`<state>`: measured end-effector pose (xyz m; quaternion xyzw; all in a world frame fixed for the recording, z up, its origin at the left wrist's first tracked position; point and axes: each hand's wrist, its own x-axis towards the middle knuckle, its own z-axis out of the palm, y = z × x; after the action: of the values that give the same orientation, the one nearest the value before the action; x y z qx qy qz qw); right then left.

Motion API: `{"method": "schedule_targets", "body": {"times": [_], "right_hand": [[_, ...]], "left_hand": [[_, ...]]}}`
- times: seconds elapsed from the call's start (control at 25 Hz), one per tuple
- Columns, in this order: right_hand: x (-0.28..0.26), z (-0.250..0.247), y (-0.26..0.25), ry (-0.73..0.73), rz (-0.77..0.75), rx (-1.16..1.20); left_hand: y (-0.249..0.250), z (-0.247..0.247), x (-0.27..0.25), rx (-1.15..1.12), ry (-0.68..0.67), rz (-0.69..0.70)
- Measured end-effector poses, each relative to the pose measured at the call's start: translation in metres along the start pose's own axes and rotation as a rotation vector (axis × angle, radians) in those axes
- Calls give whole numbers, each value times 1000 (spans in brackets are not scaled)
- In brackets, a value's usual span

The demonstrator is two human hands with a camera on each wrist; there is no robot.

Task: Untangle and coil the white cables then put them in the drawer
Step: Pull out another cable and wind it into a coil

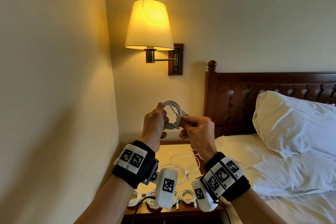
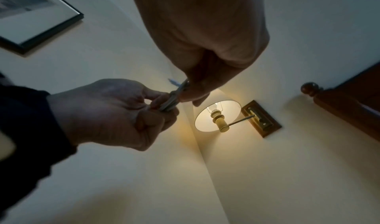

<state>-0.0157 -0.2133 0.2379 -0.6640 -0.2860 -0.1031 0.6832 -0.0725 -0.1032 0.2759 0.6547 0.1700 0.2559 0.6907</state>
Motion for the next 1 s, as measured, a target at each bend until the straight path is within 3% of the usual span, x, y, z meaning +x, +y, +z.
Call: {"method": "schedule_targets", "body": {"times": [0.12,0.24,0.48,0.64,0.76,0.84,1.0], "right_hand": [[1,9,4,70,21,78],[4,11,-4,12,0,36],[14,5,-10,1,-374,-376],[11,9,-9,265,-595,-818],[25,3,-16,418,-769,-780],[44,-2,-27,326,-813,-672],[47,-6,-32,29,-532,-505]], "left_hand": [[-1,1,-1,31,15,47],[-1,0,1,66,51,110],[-5,4,3,86,46,130],[-5,5,6,74,48,157],[-18,3,5,177,67,186],[-33,1,-3,121,48,164],[-38,-1,1,58,31,159]]}}
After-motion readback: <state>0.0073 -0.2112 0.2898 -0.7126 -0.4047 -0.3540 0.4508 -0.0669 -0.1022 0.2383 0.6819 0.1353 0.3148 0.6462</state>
